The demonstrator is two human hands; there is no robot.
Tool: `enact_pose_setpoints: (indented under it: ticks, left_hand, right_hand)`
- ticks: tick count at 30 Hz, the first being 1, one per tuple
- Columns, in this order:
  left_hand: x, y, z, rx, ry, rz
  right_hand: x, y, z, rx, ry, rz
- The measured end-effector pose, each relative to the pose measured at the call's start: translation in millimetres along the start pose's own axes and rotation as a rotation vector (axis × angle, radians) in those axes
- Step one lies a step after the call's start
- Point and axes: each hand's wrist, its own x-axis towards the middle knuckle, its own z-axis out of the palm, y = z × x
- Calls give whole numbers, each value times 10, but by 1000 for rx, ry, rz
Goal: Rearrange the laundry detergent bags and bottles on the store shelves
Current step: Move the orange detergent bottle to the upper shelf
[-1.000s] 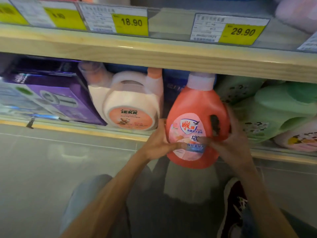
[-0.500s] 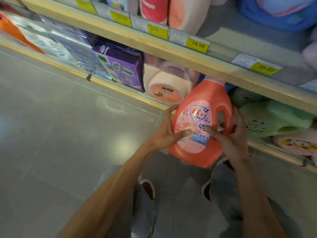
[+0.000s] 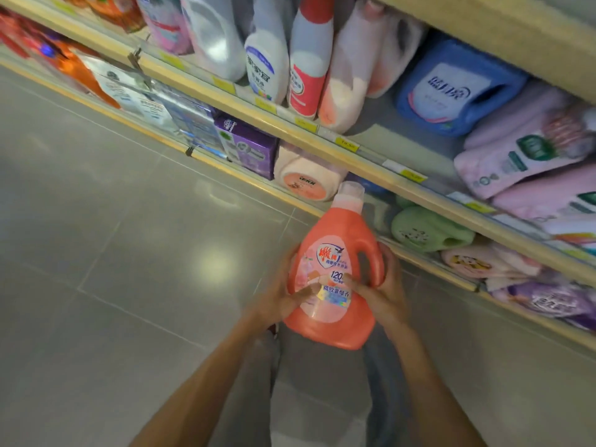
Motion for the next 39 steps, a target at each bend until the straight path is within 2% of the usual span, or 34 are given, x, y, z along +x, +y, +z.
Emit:
enact_pose_setpoints:
  ticks: [8,15,18,25,39]
  left_hand:
    - [-895,769,-28,25,-34,-21]
    - [-1736,1546,96,38,-21,83]
    - [-2118,1869,231,44,9,129]
    - [-2922,2497,688,13,205,273]
    - [-4182,3575,1176,110,258,571]
  right_hand:
    - [-837,-803,-148,1,-9,-21]
    - [-1572,-1513,-392,12,-47,-85]
    - [-1874,-1803,-548,46,-75,-159]
    - [-2445,-2397,-957,54,-40,-354]
    - [-3666,-3404,-1601,176,38,-663]
